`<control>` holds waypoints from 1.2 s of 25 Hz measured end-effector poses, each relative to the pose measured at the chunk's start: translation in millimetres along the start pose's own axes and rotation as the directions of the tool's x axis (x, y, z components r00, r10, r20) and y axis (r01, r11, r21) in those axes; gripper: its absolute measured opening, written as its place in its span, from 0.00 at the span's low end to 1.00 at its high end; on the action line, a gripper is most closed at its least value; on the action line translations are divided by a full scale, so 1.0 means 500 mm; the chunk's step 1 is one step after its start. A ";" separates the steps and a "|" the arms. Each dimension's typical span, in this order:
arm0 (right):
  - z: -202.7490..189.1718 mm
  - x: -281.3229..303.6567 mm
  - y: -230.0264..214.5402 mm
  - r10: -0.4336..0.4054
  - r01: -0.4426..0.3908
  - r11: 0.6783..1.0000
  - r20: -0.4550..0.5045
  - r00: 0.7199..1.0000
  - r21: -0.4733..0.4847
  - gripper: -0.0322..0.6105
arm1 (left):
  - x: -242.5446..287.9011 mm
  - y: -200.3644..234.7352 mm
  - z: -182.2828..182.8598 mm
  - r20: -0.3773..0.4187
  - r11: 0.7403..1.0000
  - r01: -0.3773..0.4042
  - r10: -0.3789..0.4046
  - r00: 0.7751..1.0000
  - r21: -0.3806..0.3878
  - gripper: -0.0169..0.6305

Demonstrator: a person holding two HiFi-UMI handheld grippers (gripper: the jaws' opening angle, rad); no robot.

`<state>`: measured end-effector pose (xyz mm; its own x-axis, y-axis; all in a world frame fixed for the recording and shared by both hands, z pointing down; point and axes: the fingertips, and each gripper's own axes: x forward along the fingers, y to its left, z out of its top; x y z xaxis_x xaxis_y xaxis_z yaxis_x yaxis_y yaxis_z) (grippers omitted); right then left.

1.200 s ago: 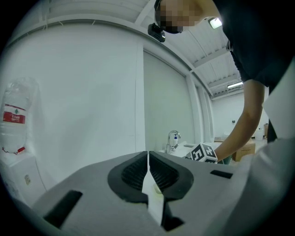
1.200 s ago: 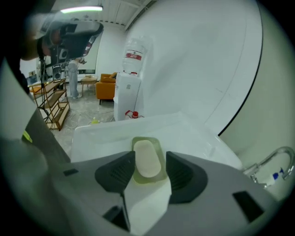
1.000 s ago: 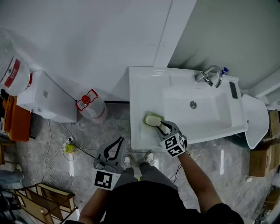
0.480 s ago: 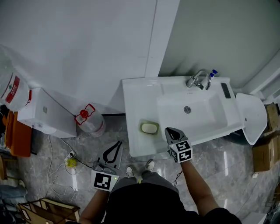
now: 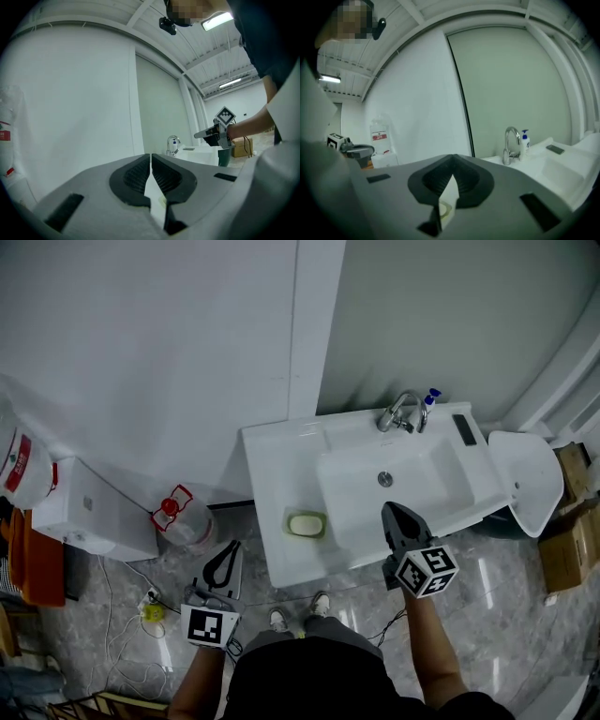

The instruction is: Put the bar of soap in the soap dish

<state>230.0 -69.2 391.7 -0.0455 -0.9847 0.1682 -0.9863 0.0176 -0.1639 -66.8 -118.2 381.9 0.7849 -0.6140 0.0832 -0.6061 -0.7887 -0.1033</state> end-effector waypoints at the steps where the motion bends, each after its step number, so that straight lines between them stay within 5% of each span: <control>1: 0.030 -0.012 -0.002 -0.004 0.004 1.000 0.032 0.999 -0.018 0.07 | 0.005 -0.002 0.003 0.005 1.000 0.005 -0.005 1.000 0.002 0.07; 7: 0.177 -0.072 -0.005 -0.006 0.026 0.994 0.178 0.984 -0.110 0.07 | 0.028 -0.006 0.026 0.031 1.000 0.006 -0.005 0.999 -0.012 0.07; 15: 0.270 -0.146 0.016 -0.008 0.053 0.989 0.313 0.950 -0.136 0.07 | 0.036 0.025 0.054 0.093 0.999 -0.030 0.028 0.995 0.020 0.07; 30: 0.265 -0.199 0.019 -0.019 0.091 0.977 0.348 0.937 -0.192 0.07 | 0.039 0.042 0.112 0.154 0.996 -0.090 0.085 0.984 0.029 0.06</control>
<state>246.2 6.1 244.6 0.0310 -0.9837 -0.1772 -0.9984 -0.0390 0.0421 -56.9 -145.1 326.0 0.7412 -0.6666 -0.0794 -0.6704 -0.7289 -0.1389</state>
